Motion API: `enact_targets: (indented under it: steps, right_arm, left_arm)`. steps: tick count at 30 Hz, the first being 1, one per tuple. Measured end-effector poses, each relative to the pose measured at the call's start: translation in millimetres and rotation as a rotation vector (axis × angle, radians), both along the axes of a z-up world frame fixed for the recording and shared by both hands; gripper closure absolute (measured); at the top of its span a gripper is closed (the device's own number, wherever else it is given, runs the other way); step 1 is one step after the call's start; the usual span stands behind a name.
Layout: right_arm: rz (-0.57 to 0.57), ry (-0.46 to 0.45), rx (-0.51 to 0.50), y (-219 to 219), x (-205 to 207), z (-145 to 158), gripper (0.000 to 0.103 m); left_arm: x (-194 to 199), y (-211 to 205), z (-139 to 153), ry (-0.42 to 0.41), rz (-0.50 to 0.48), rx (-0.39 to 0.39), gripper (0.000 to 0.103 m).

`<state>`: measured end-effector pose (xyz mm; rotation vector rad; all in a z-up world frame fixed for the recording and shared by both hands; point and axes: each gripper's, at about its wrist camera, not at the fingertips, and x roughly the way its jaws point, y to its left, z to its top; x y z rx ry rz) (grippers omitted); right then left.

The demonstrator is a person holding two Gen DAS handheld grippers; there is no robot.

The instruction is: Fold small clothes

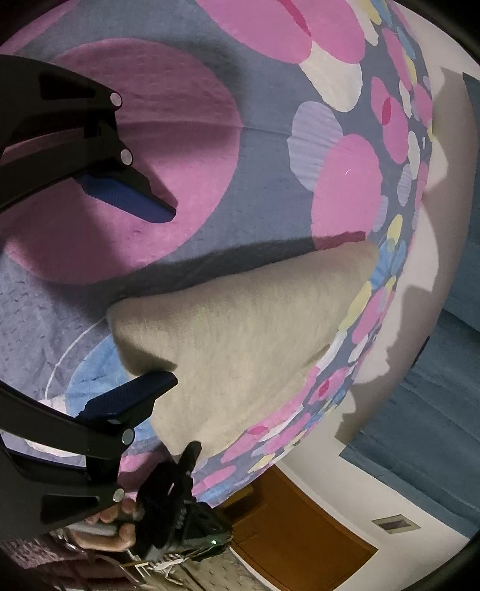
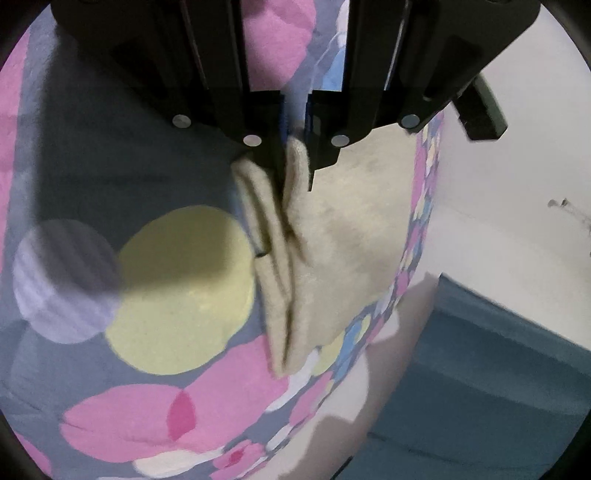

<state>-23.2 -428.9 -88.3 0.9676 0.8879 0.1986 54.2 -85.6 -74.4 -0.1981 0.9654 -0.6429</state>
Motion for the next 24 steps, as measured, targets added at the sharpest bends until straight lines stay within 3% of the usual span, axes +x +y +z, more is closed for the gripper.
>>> enact_targets:
  steps: [5, 8, 14, 20, 21, 24]
  right_arm:
    - [-0.022, -0.037, -0.034, -16.6, -0.6, 27.0, 0.088]
    - [-0.005, -0.048, -0.051, -21.5, 26.5, 35.4, 0.086]
    - [0.029, -0.012, -0.072, -25.0, 104.0, 22.3, 0.085]
    - [0.046, 0.036, -0.087, -24.8, 140.9, 7.1, 0.084]
    - [0.049, 0.036, -0.088, -24.5, 142.2, 6.8, 0.085]
    - [0.036, 0.046, -0.117, -25.8, 142.0, 6.3, 0.103]
  left_arm:
    - [0.1, 0.5, -0.6, -0.001, -0.001, 0.0, 0.021]
    - [-0.4, -1.0, 0.3, -0.004, 0.0, 0.001, 0.02]
    - [-1.5, -2.7, 0.9, -0.008, -0.001, 0.011, 0.019]
    - [-1.3, -4.9, 1.5, -0.009, -0.001, 0.022, 0.019]
    - [-1.4, -4.8, 1.7, -0.009, -0.001, 0.021, 0.019]
    - [-1.8, -4.3, 2.0, -0.009, 0.0, 0.02, 0.019]
